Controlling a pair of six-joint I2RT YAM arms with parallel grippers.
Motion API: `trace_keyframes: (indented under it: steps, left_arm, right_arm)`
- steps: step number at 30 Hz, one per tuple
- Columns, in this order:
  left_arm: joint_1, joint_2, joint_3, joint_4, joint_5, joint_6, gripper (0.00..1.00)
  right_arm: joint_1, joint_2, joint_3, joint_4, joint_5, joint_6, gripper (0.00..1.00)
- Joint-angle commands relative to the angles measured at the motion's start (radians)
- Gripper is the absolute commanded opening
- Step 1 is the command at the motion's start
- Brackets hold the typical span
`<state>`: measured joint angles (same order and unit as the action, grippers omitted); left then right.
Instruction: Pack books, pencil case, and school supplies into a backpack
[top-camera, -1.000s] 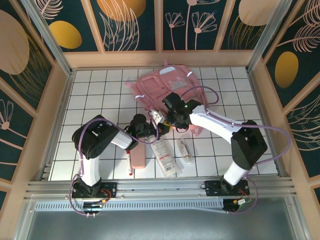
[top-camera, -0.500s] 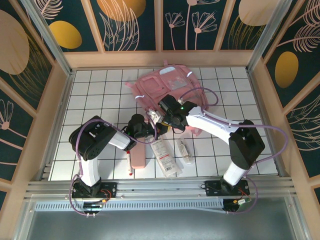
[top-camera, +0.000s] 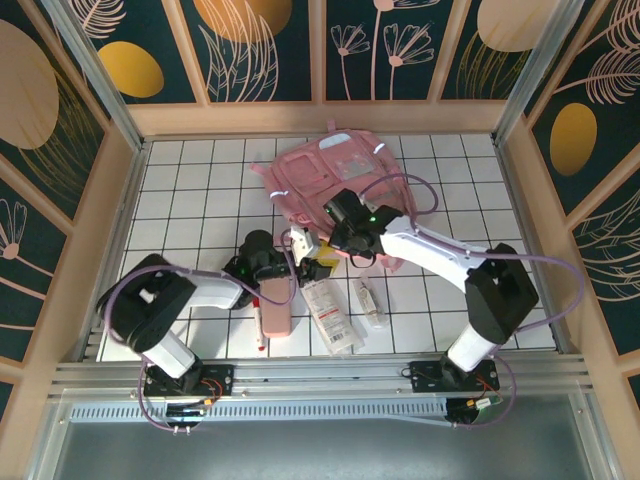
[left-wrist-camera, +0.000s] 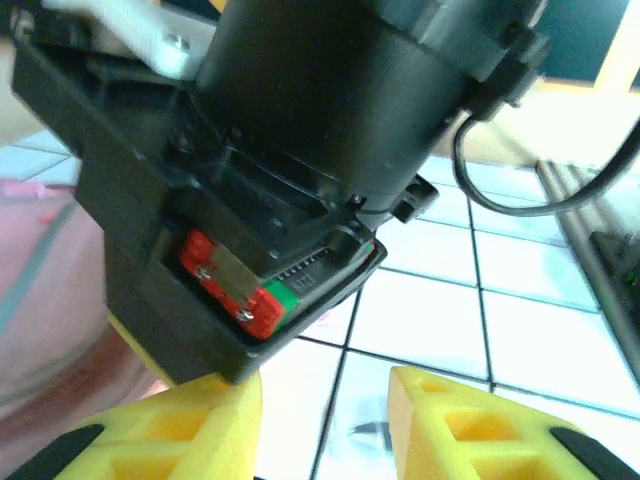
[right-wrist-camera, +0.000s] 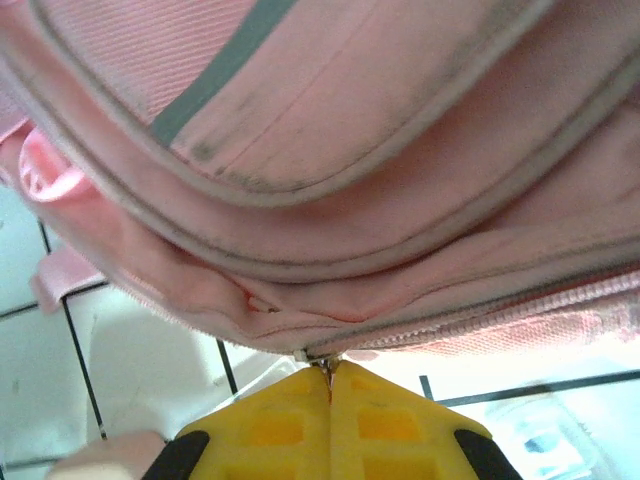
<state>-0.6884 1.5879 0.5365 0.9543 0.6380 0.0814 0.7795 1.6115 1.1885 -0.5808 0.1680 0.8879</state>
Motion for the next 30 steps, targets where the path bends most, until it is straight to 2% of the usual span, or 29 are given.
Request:
trace_keyframes:
  steps: [1,4,6,9,15,19,21,25,26,27,28,30]
  left_arm:
    - [0.039,-0.054,0.102,-0.359,0.006,0.358,0.37]
    - [0.044,-0.017,0.182,-0.541,-0.051,0.602,0.37]
    - [0.046,0.025,0.244,-0.609,-0.093,0.685,0.37]
    - [0.047,0.093,0.334,-0.699,-0.116,0.786,0.37]
    - [0.062,0.196,0.422,-0.7,-0.057,0.809,0.38]
    - [0.066,0.25,0.499,-0.797,0.035,0.87,0.39]
    - [0.067,0.269,0.508,-0.769,0.037,0.83,0.4]
    - [0.067,0.279,0.508,-0.795,0.019,0.858,0.41]
    - [0.066,0.277,0.508,-0.816,0.005,0.871,0.41]
    - [0.066,0.276,0.508,-0.847,-0.002,0.893,0.41]
    - [0.066,0.276,0.508,-0.875,-0.008,0.914,0.41]
    - [0.067,0.271,0.506,-0.926,-0.02,0.94,0.4]
  right_arm:
    - [-0.042,-0.075,-0.055,0.091,-0.108,-0.233,0.0]
    - [-0.082,-0.099,-0.081,0.128,-0.259,-0.355,0.0]
    - [-0.106,-0.115,-0.099,0.15,-0.348,-0.424,0.0]
    - [-0.14,-0.139,-0.117,0.156,-0.409,-0.472,0.0]
    - [-0.192,-0.175,-0.143,0.166,-0.482,-0.5,0.0]
    - [-0.194,-0.185,-0.153,0.172,-0.502,-0.509,0.0]
    - [-0.195,-0.181,-0.151,0.165,-0.515,-0.515,0.0]
    - [-0.195,-0.17,-0.151,0.109,-0.43,-0.488,0.0]
    - [-0.195,-0.168,-0.16,0.095,-0.422,-0.494,0.07]
    - [-0.194,-0.168,-0.174,0.089,-0.422,-0.502,0.24]
    - [-0.194,-0.17,-0.192,0.093,-0.433,-0.51,0.31]
    - [-0.195,-0.184,-0.239,0.129,-0.468,-0.507,0.37]
